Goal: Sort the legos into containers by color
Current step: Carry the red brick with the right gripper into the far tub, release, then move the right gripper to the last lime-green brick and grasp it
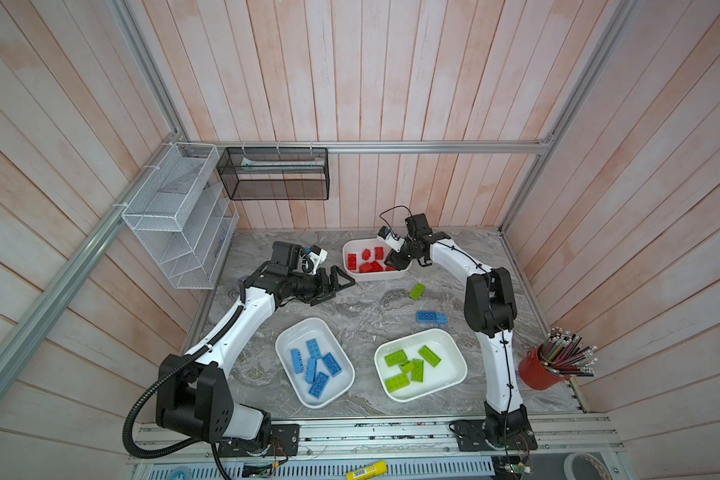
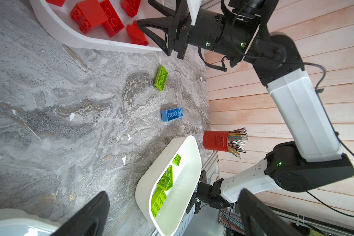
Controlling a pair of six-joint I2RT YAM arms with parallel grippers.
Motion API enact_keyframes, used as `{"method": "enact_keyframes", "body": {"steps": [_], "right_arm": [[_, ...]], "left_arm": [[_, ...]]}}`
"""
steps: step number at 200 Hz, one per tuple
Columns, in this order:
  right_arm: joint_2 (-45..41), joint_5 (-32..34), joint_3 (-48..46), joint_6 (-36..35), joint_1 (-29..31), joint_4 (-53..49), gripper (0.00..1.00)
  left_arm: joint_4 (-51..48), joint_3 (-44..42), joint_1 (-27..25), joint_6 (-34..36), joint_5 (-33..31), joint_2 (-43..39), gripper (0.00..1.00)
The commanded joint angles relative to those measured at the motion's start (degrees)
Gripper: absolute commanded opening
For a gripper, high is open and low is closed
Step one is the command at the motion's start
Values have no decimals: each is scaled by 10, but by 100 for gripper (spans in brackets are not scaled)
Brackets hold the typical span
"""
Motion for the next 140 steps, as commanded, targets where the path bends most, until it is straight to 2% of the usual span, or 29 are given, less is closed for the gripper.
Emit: {"method": "enact_keyframes", "body": {"steps": [1, 36, 60, 88, 114, 140], "right_arm": [[-48, -21, 6, 8, -3, -35, 64], [-159, -32, -68, 32, -17, -44, 64], [-254, 5, -172, 129, -23, -21, 64], [-346, 92, -279, 316, -22, -17, 62], [-414, 150, -365, 526, -19, 18, 63], [-429, 221, -428, 718, -9, 48, 62]], "left_arm": [[-2, 7, 3, 12, 3, -3, 100], [-3, 14, 3, 13, 4, 1, 100], [-5, 16, 3, 11, 8, 1, 100], [-6, 14, 3, 9, 11, 0, 100], [-6, 12, 3, 11, 15, 4, 100], [-11, 17, 3, 20, 16, 8, 100]]}}
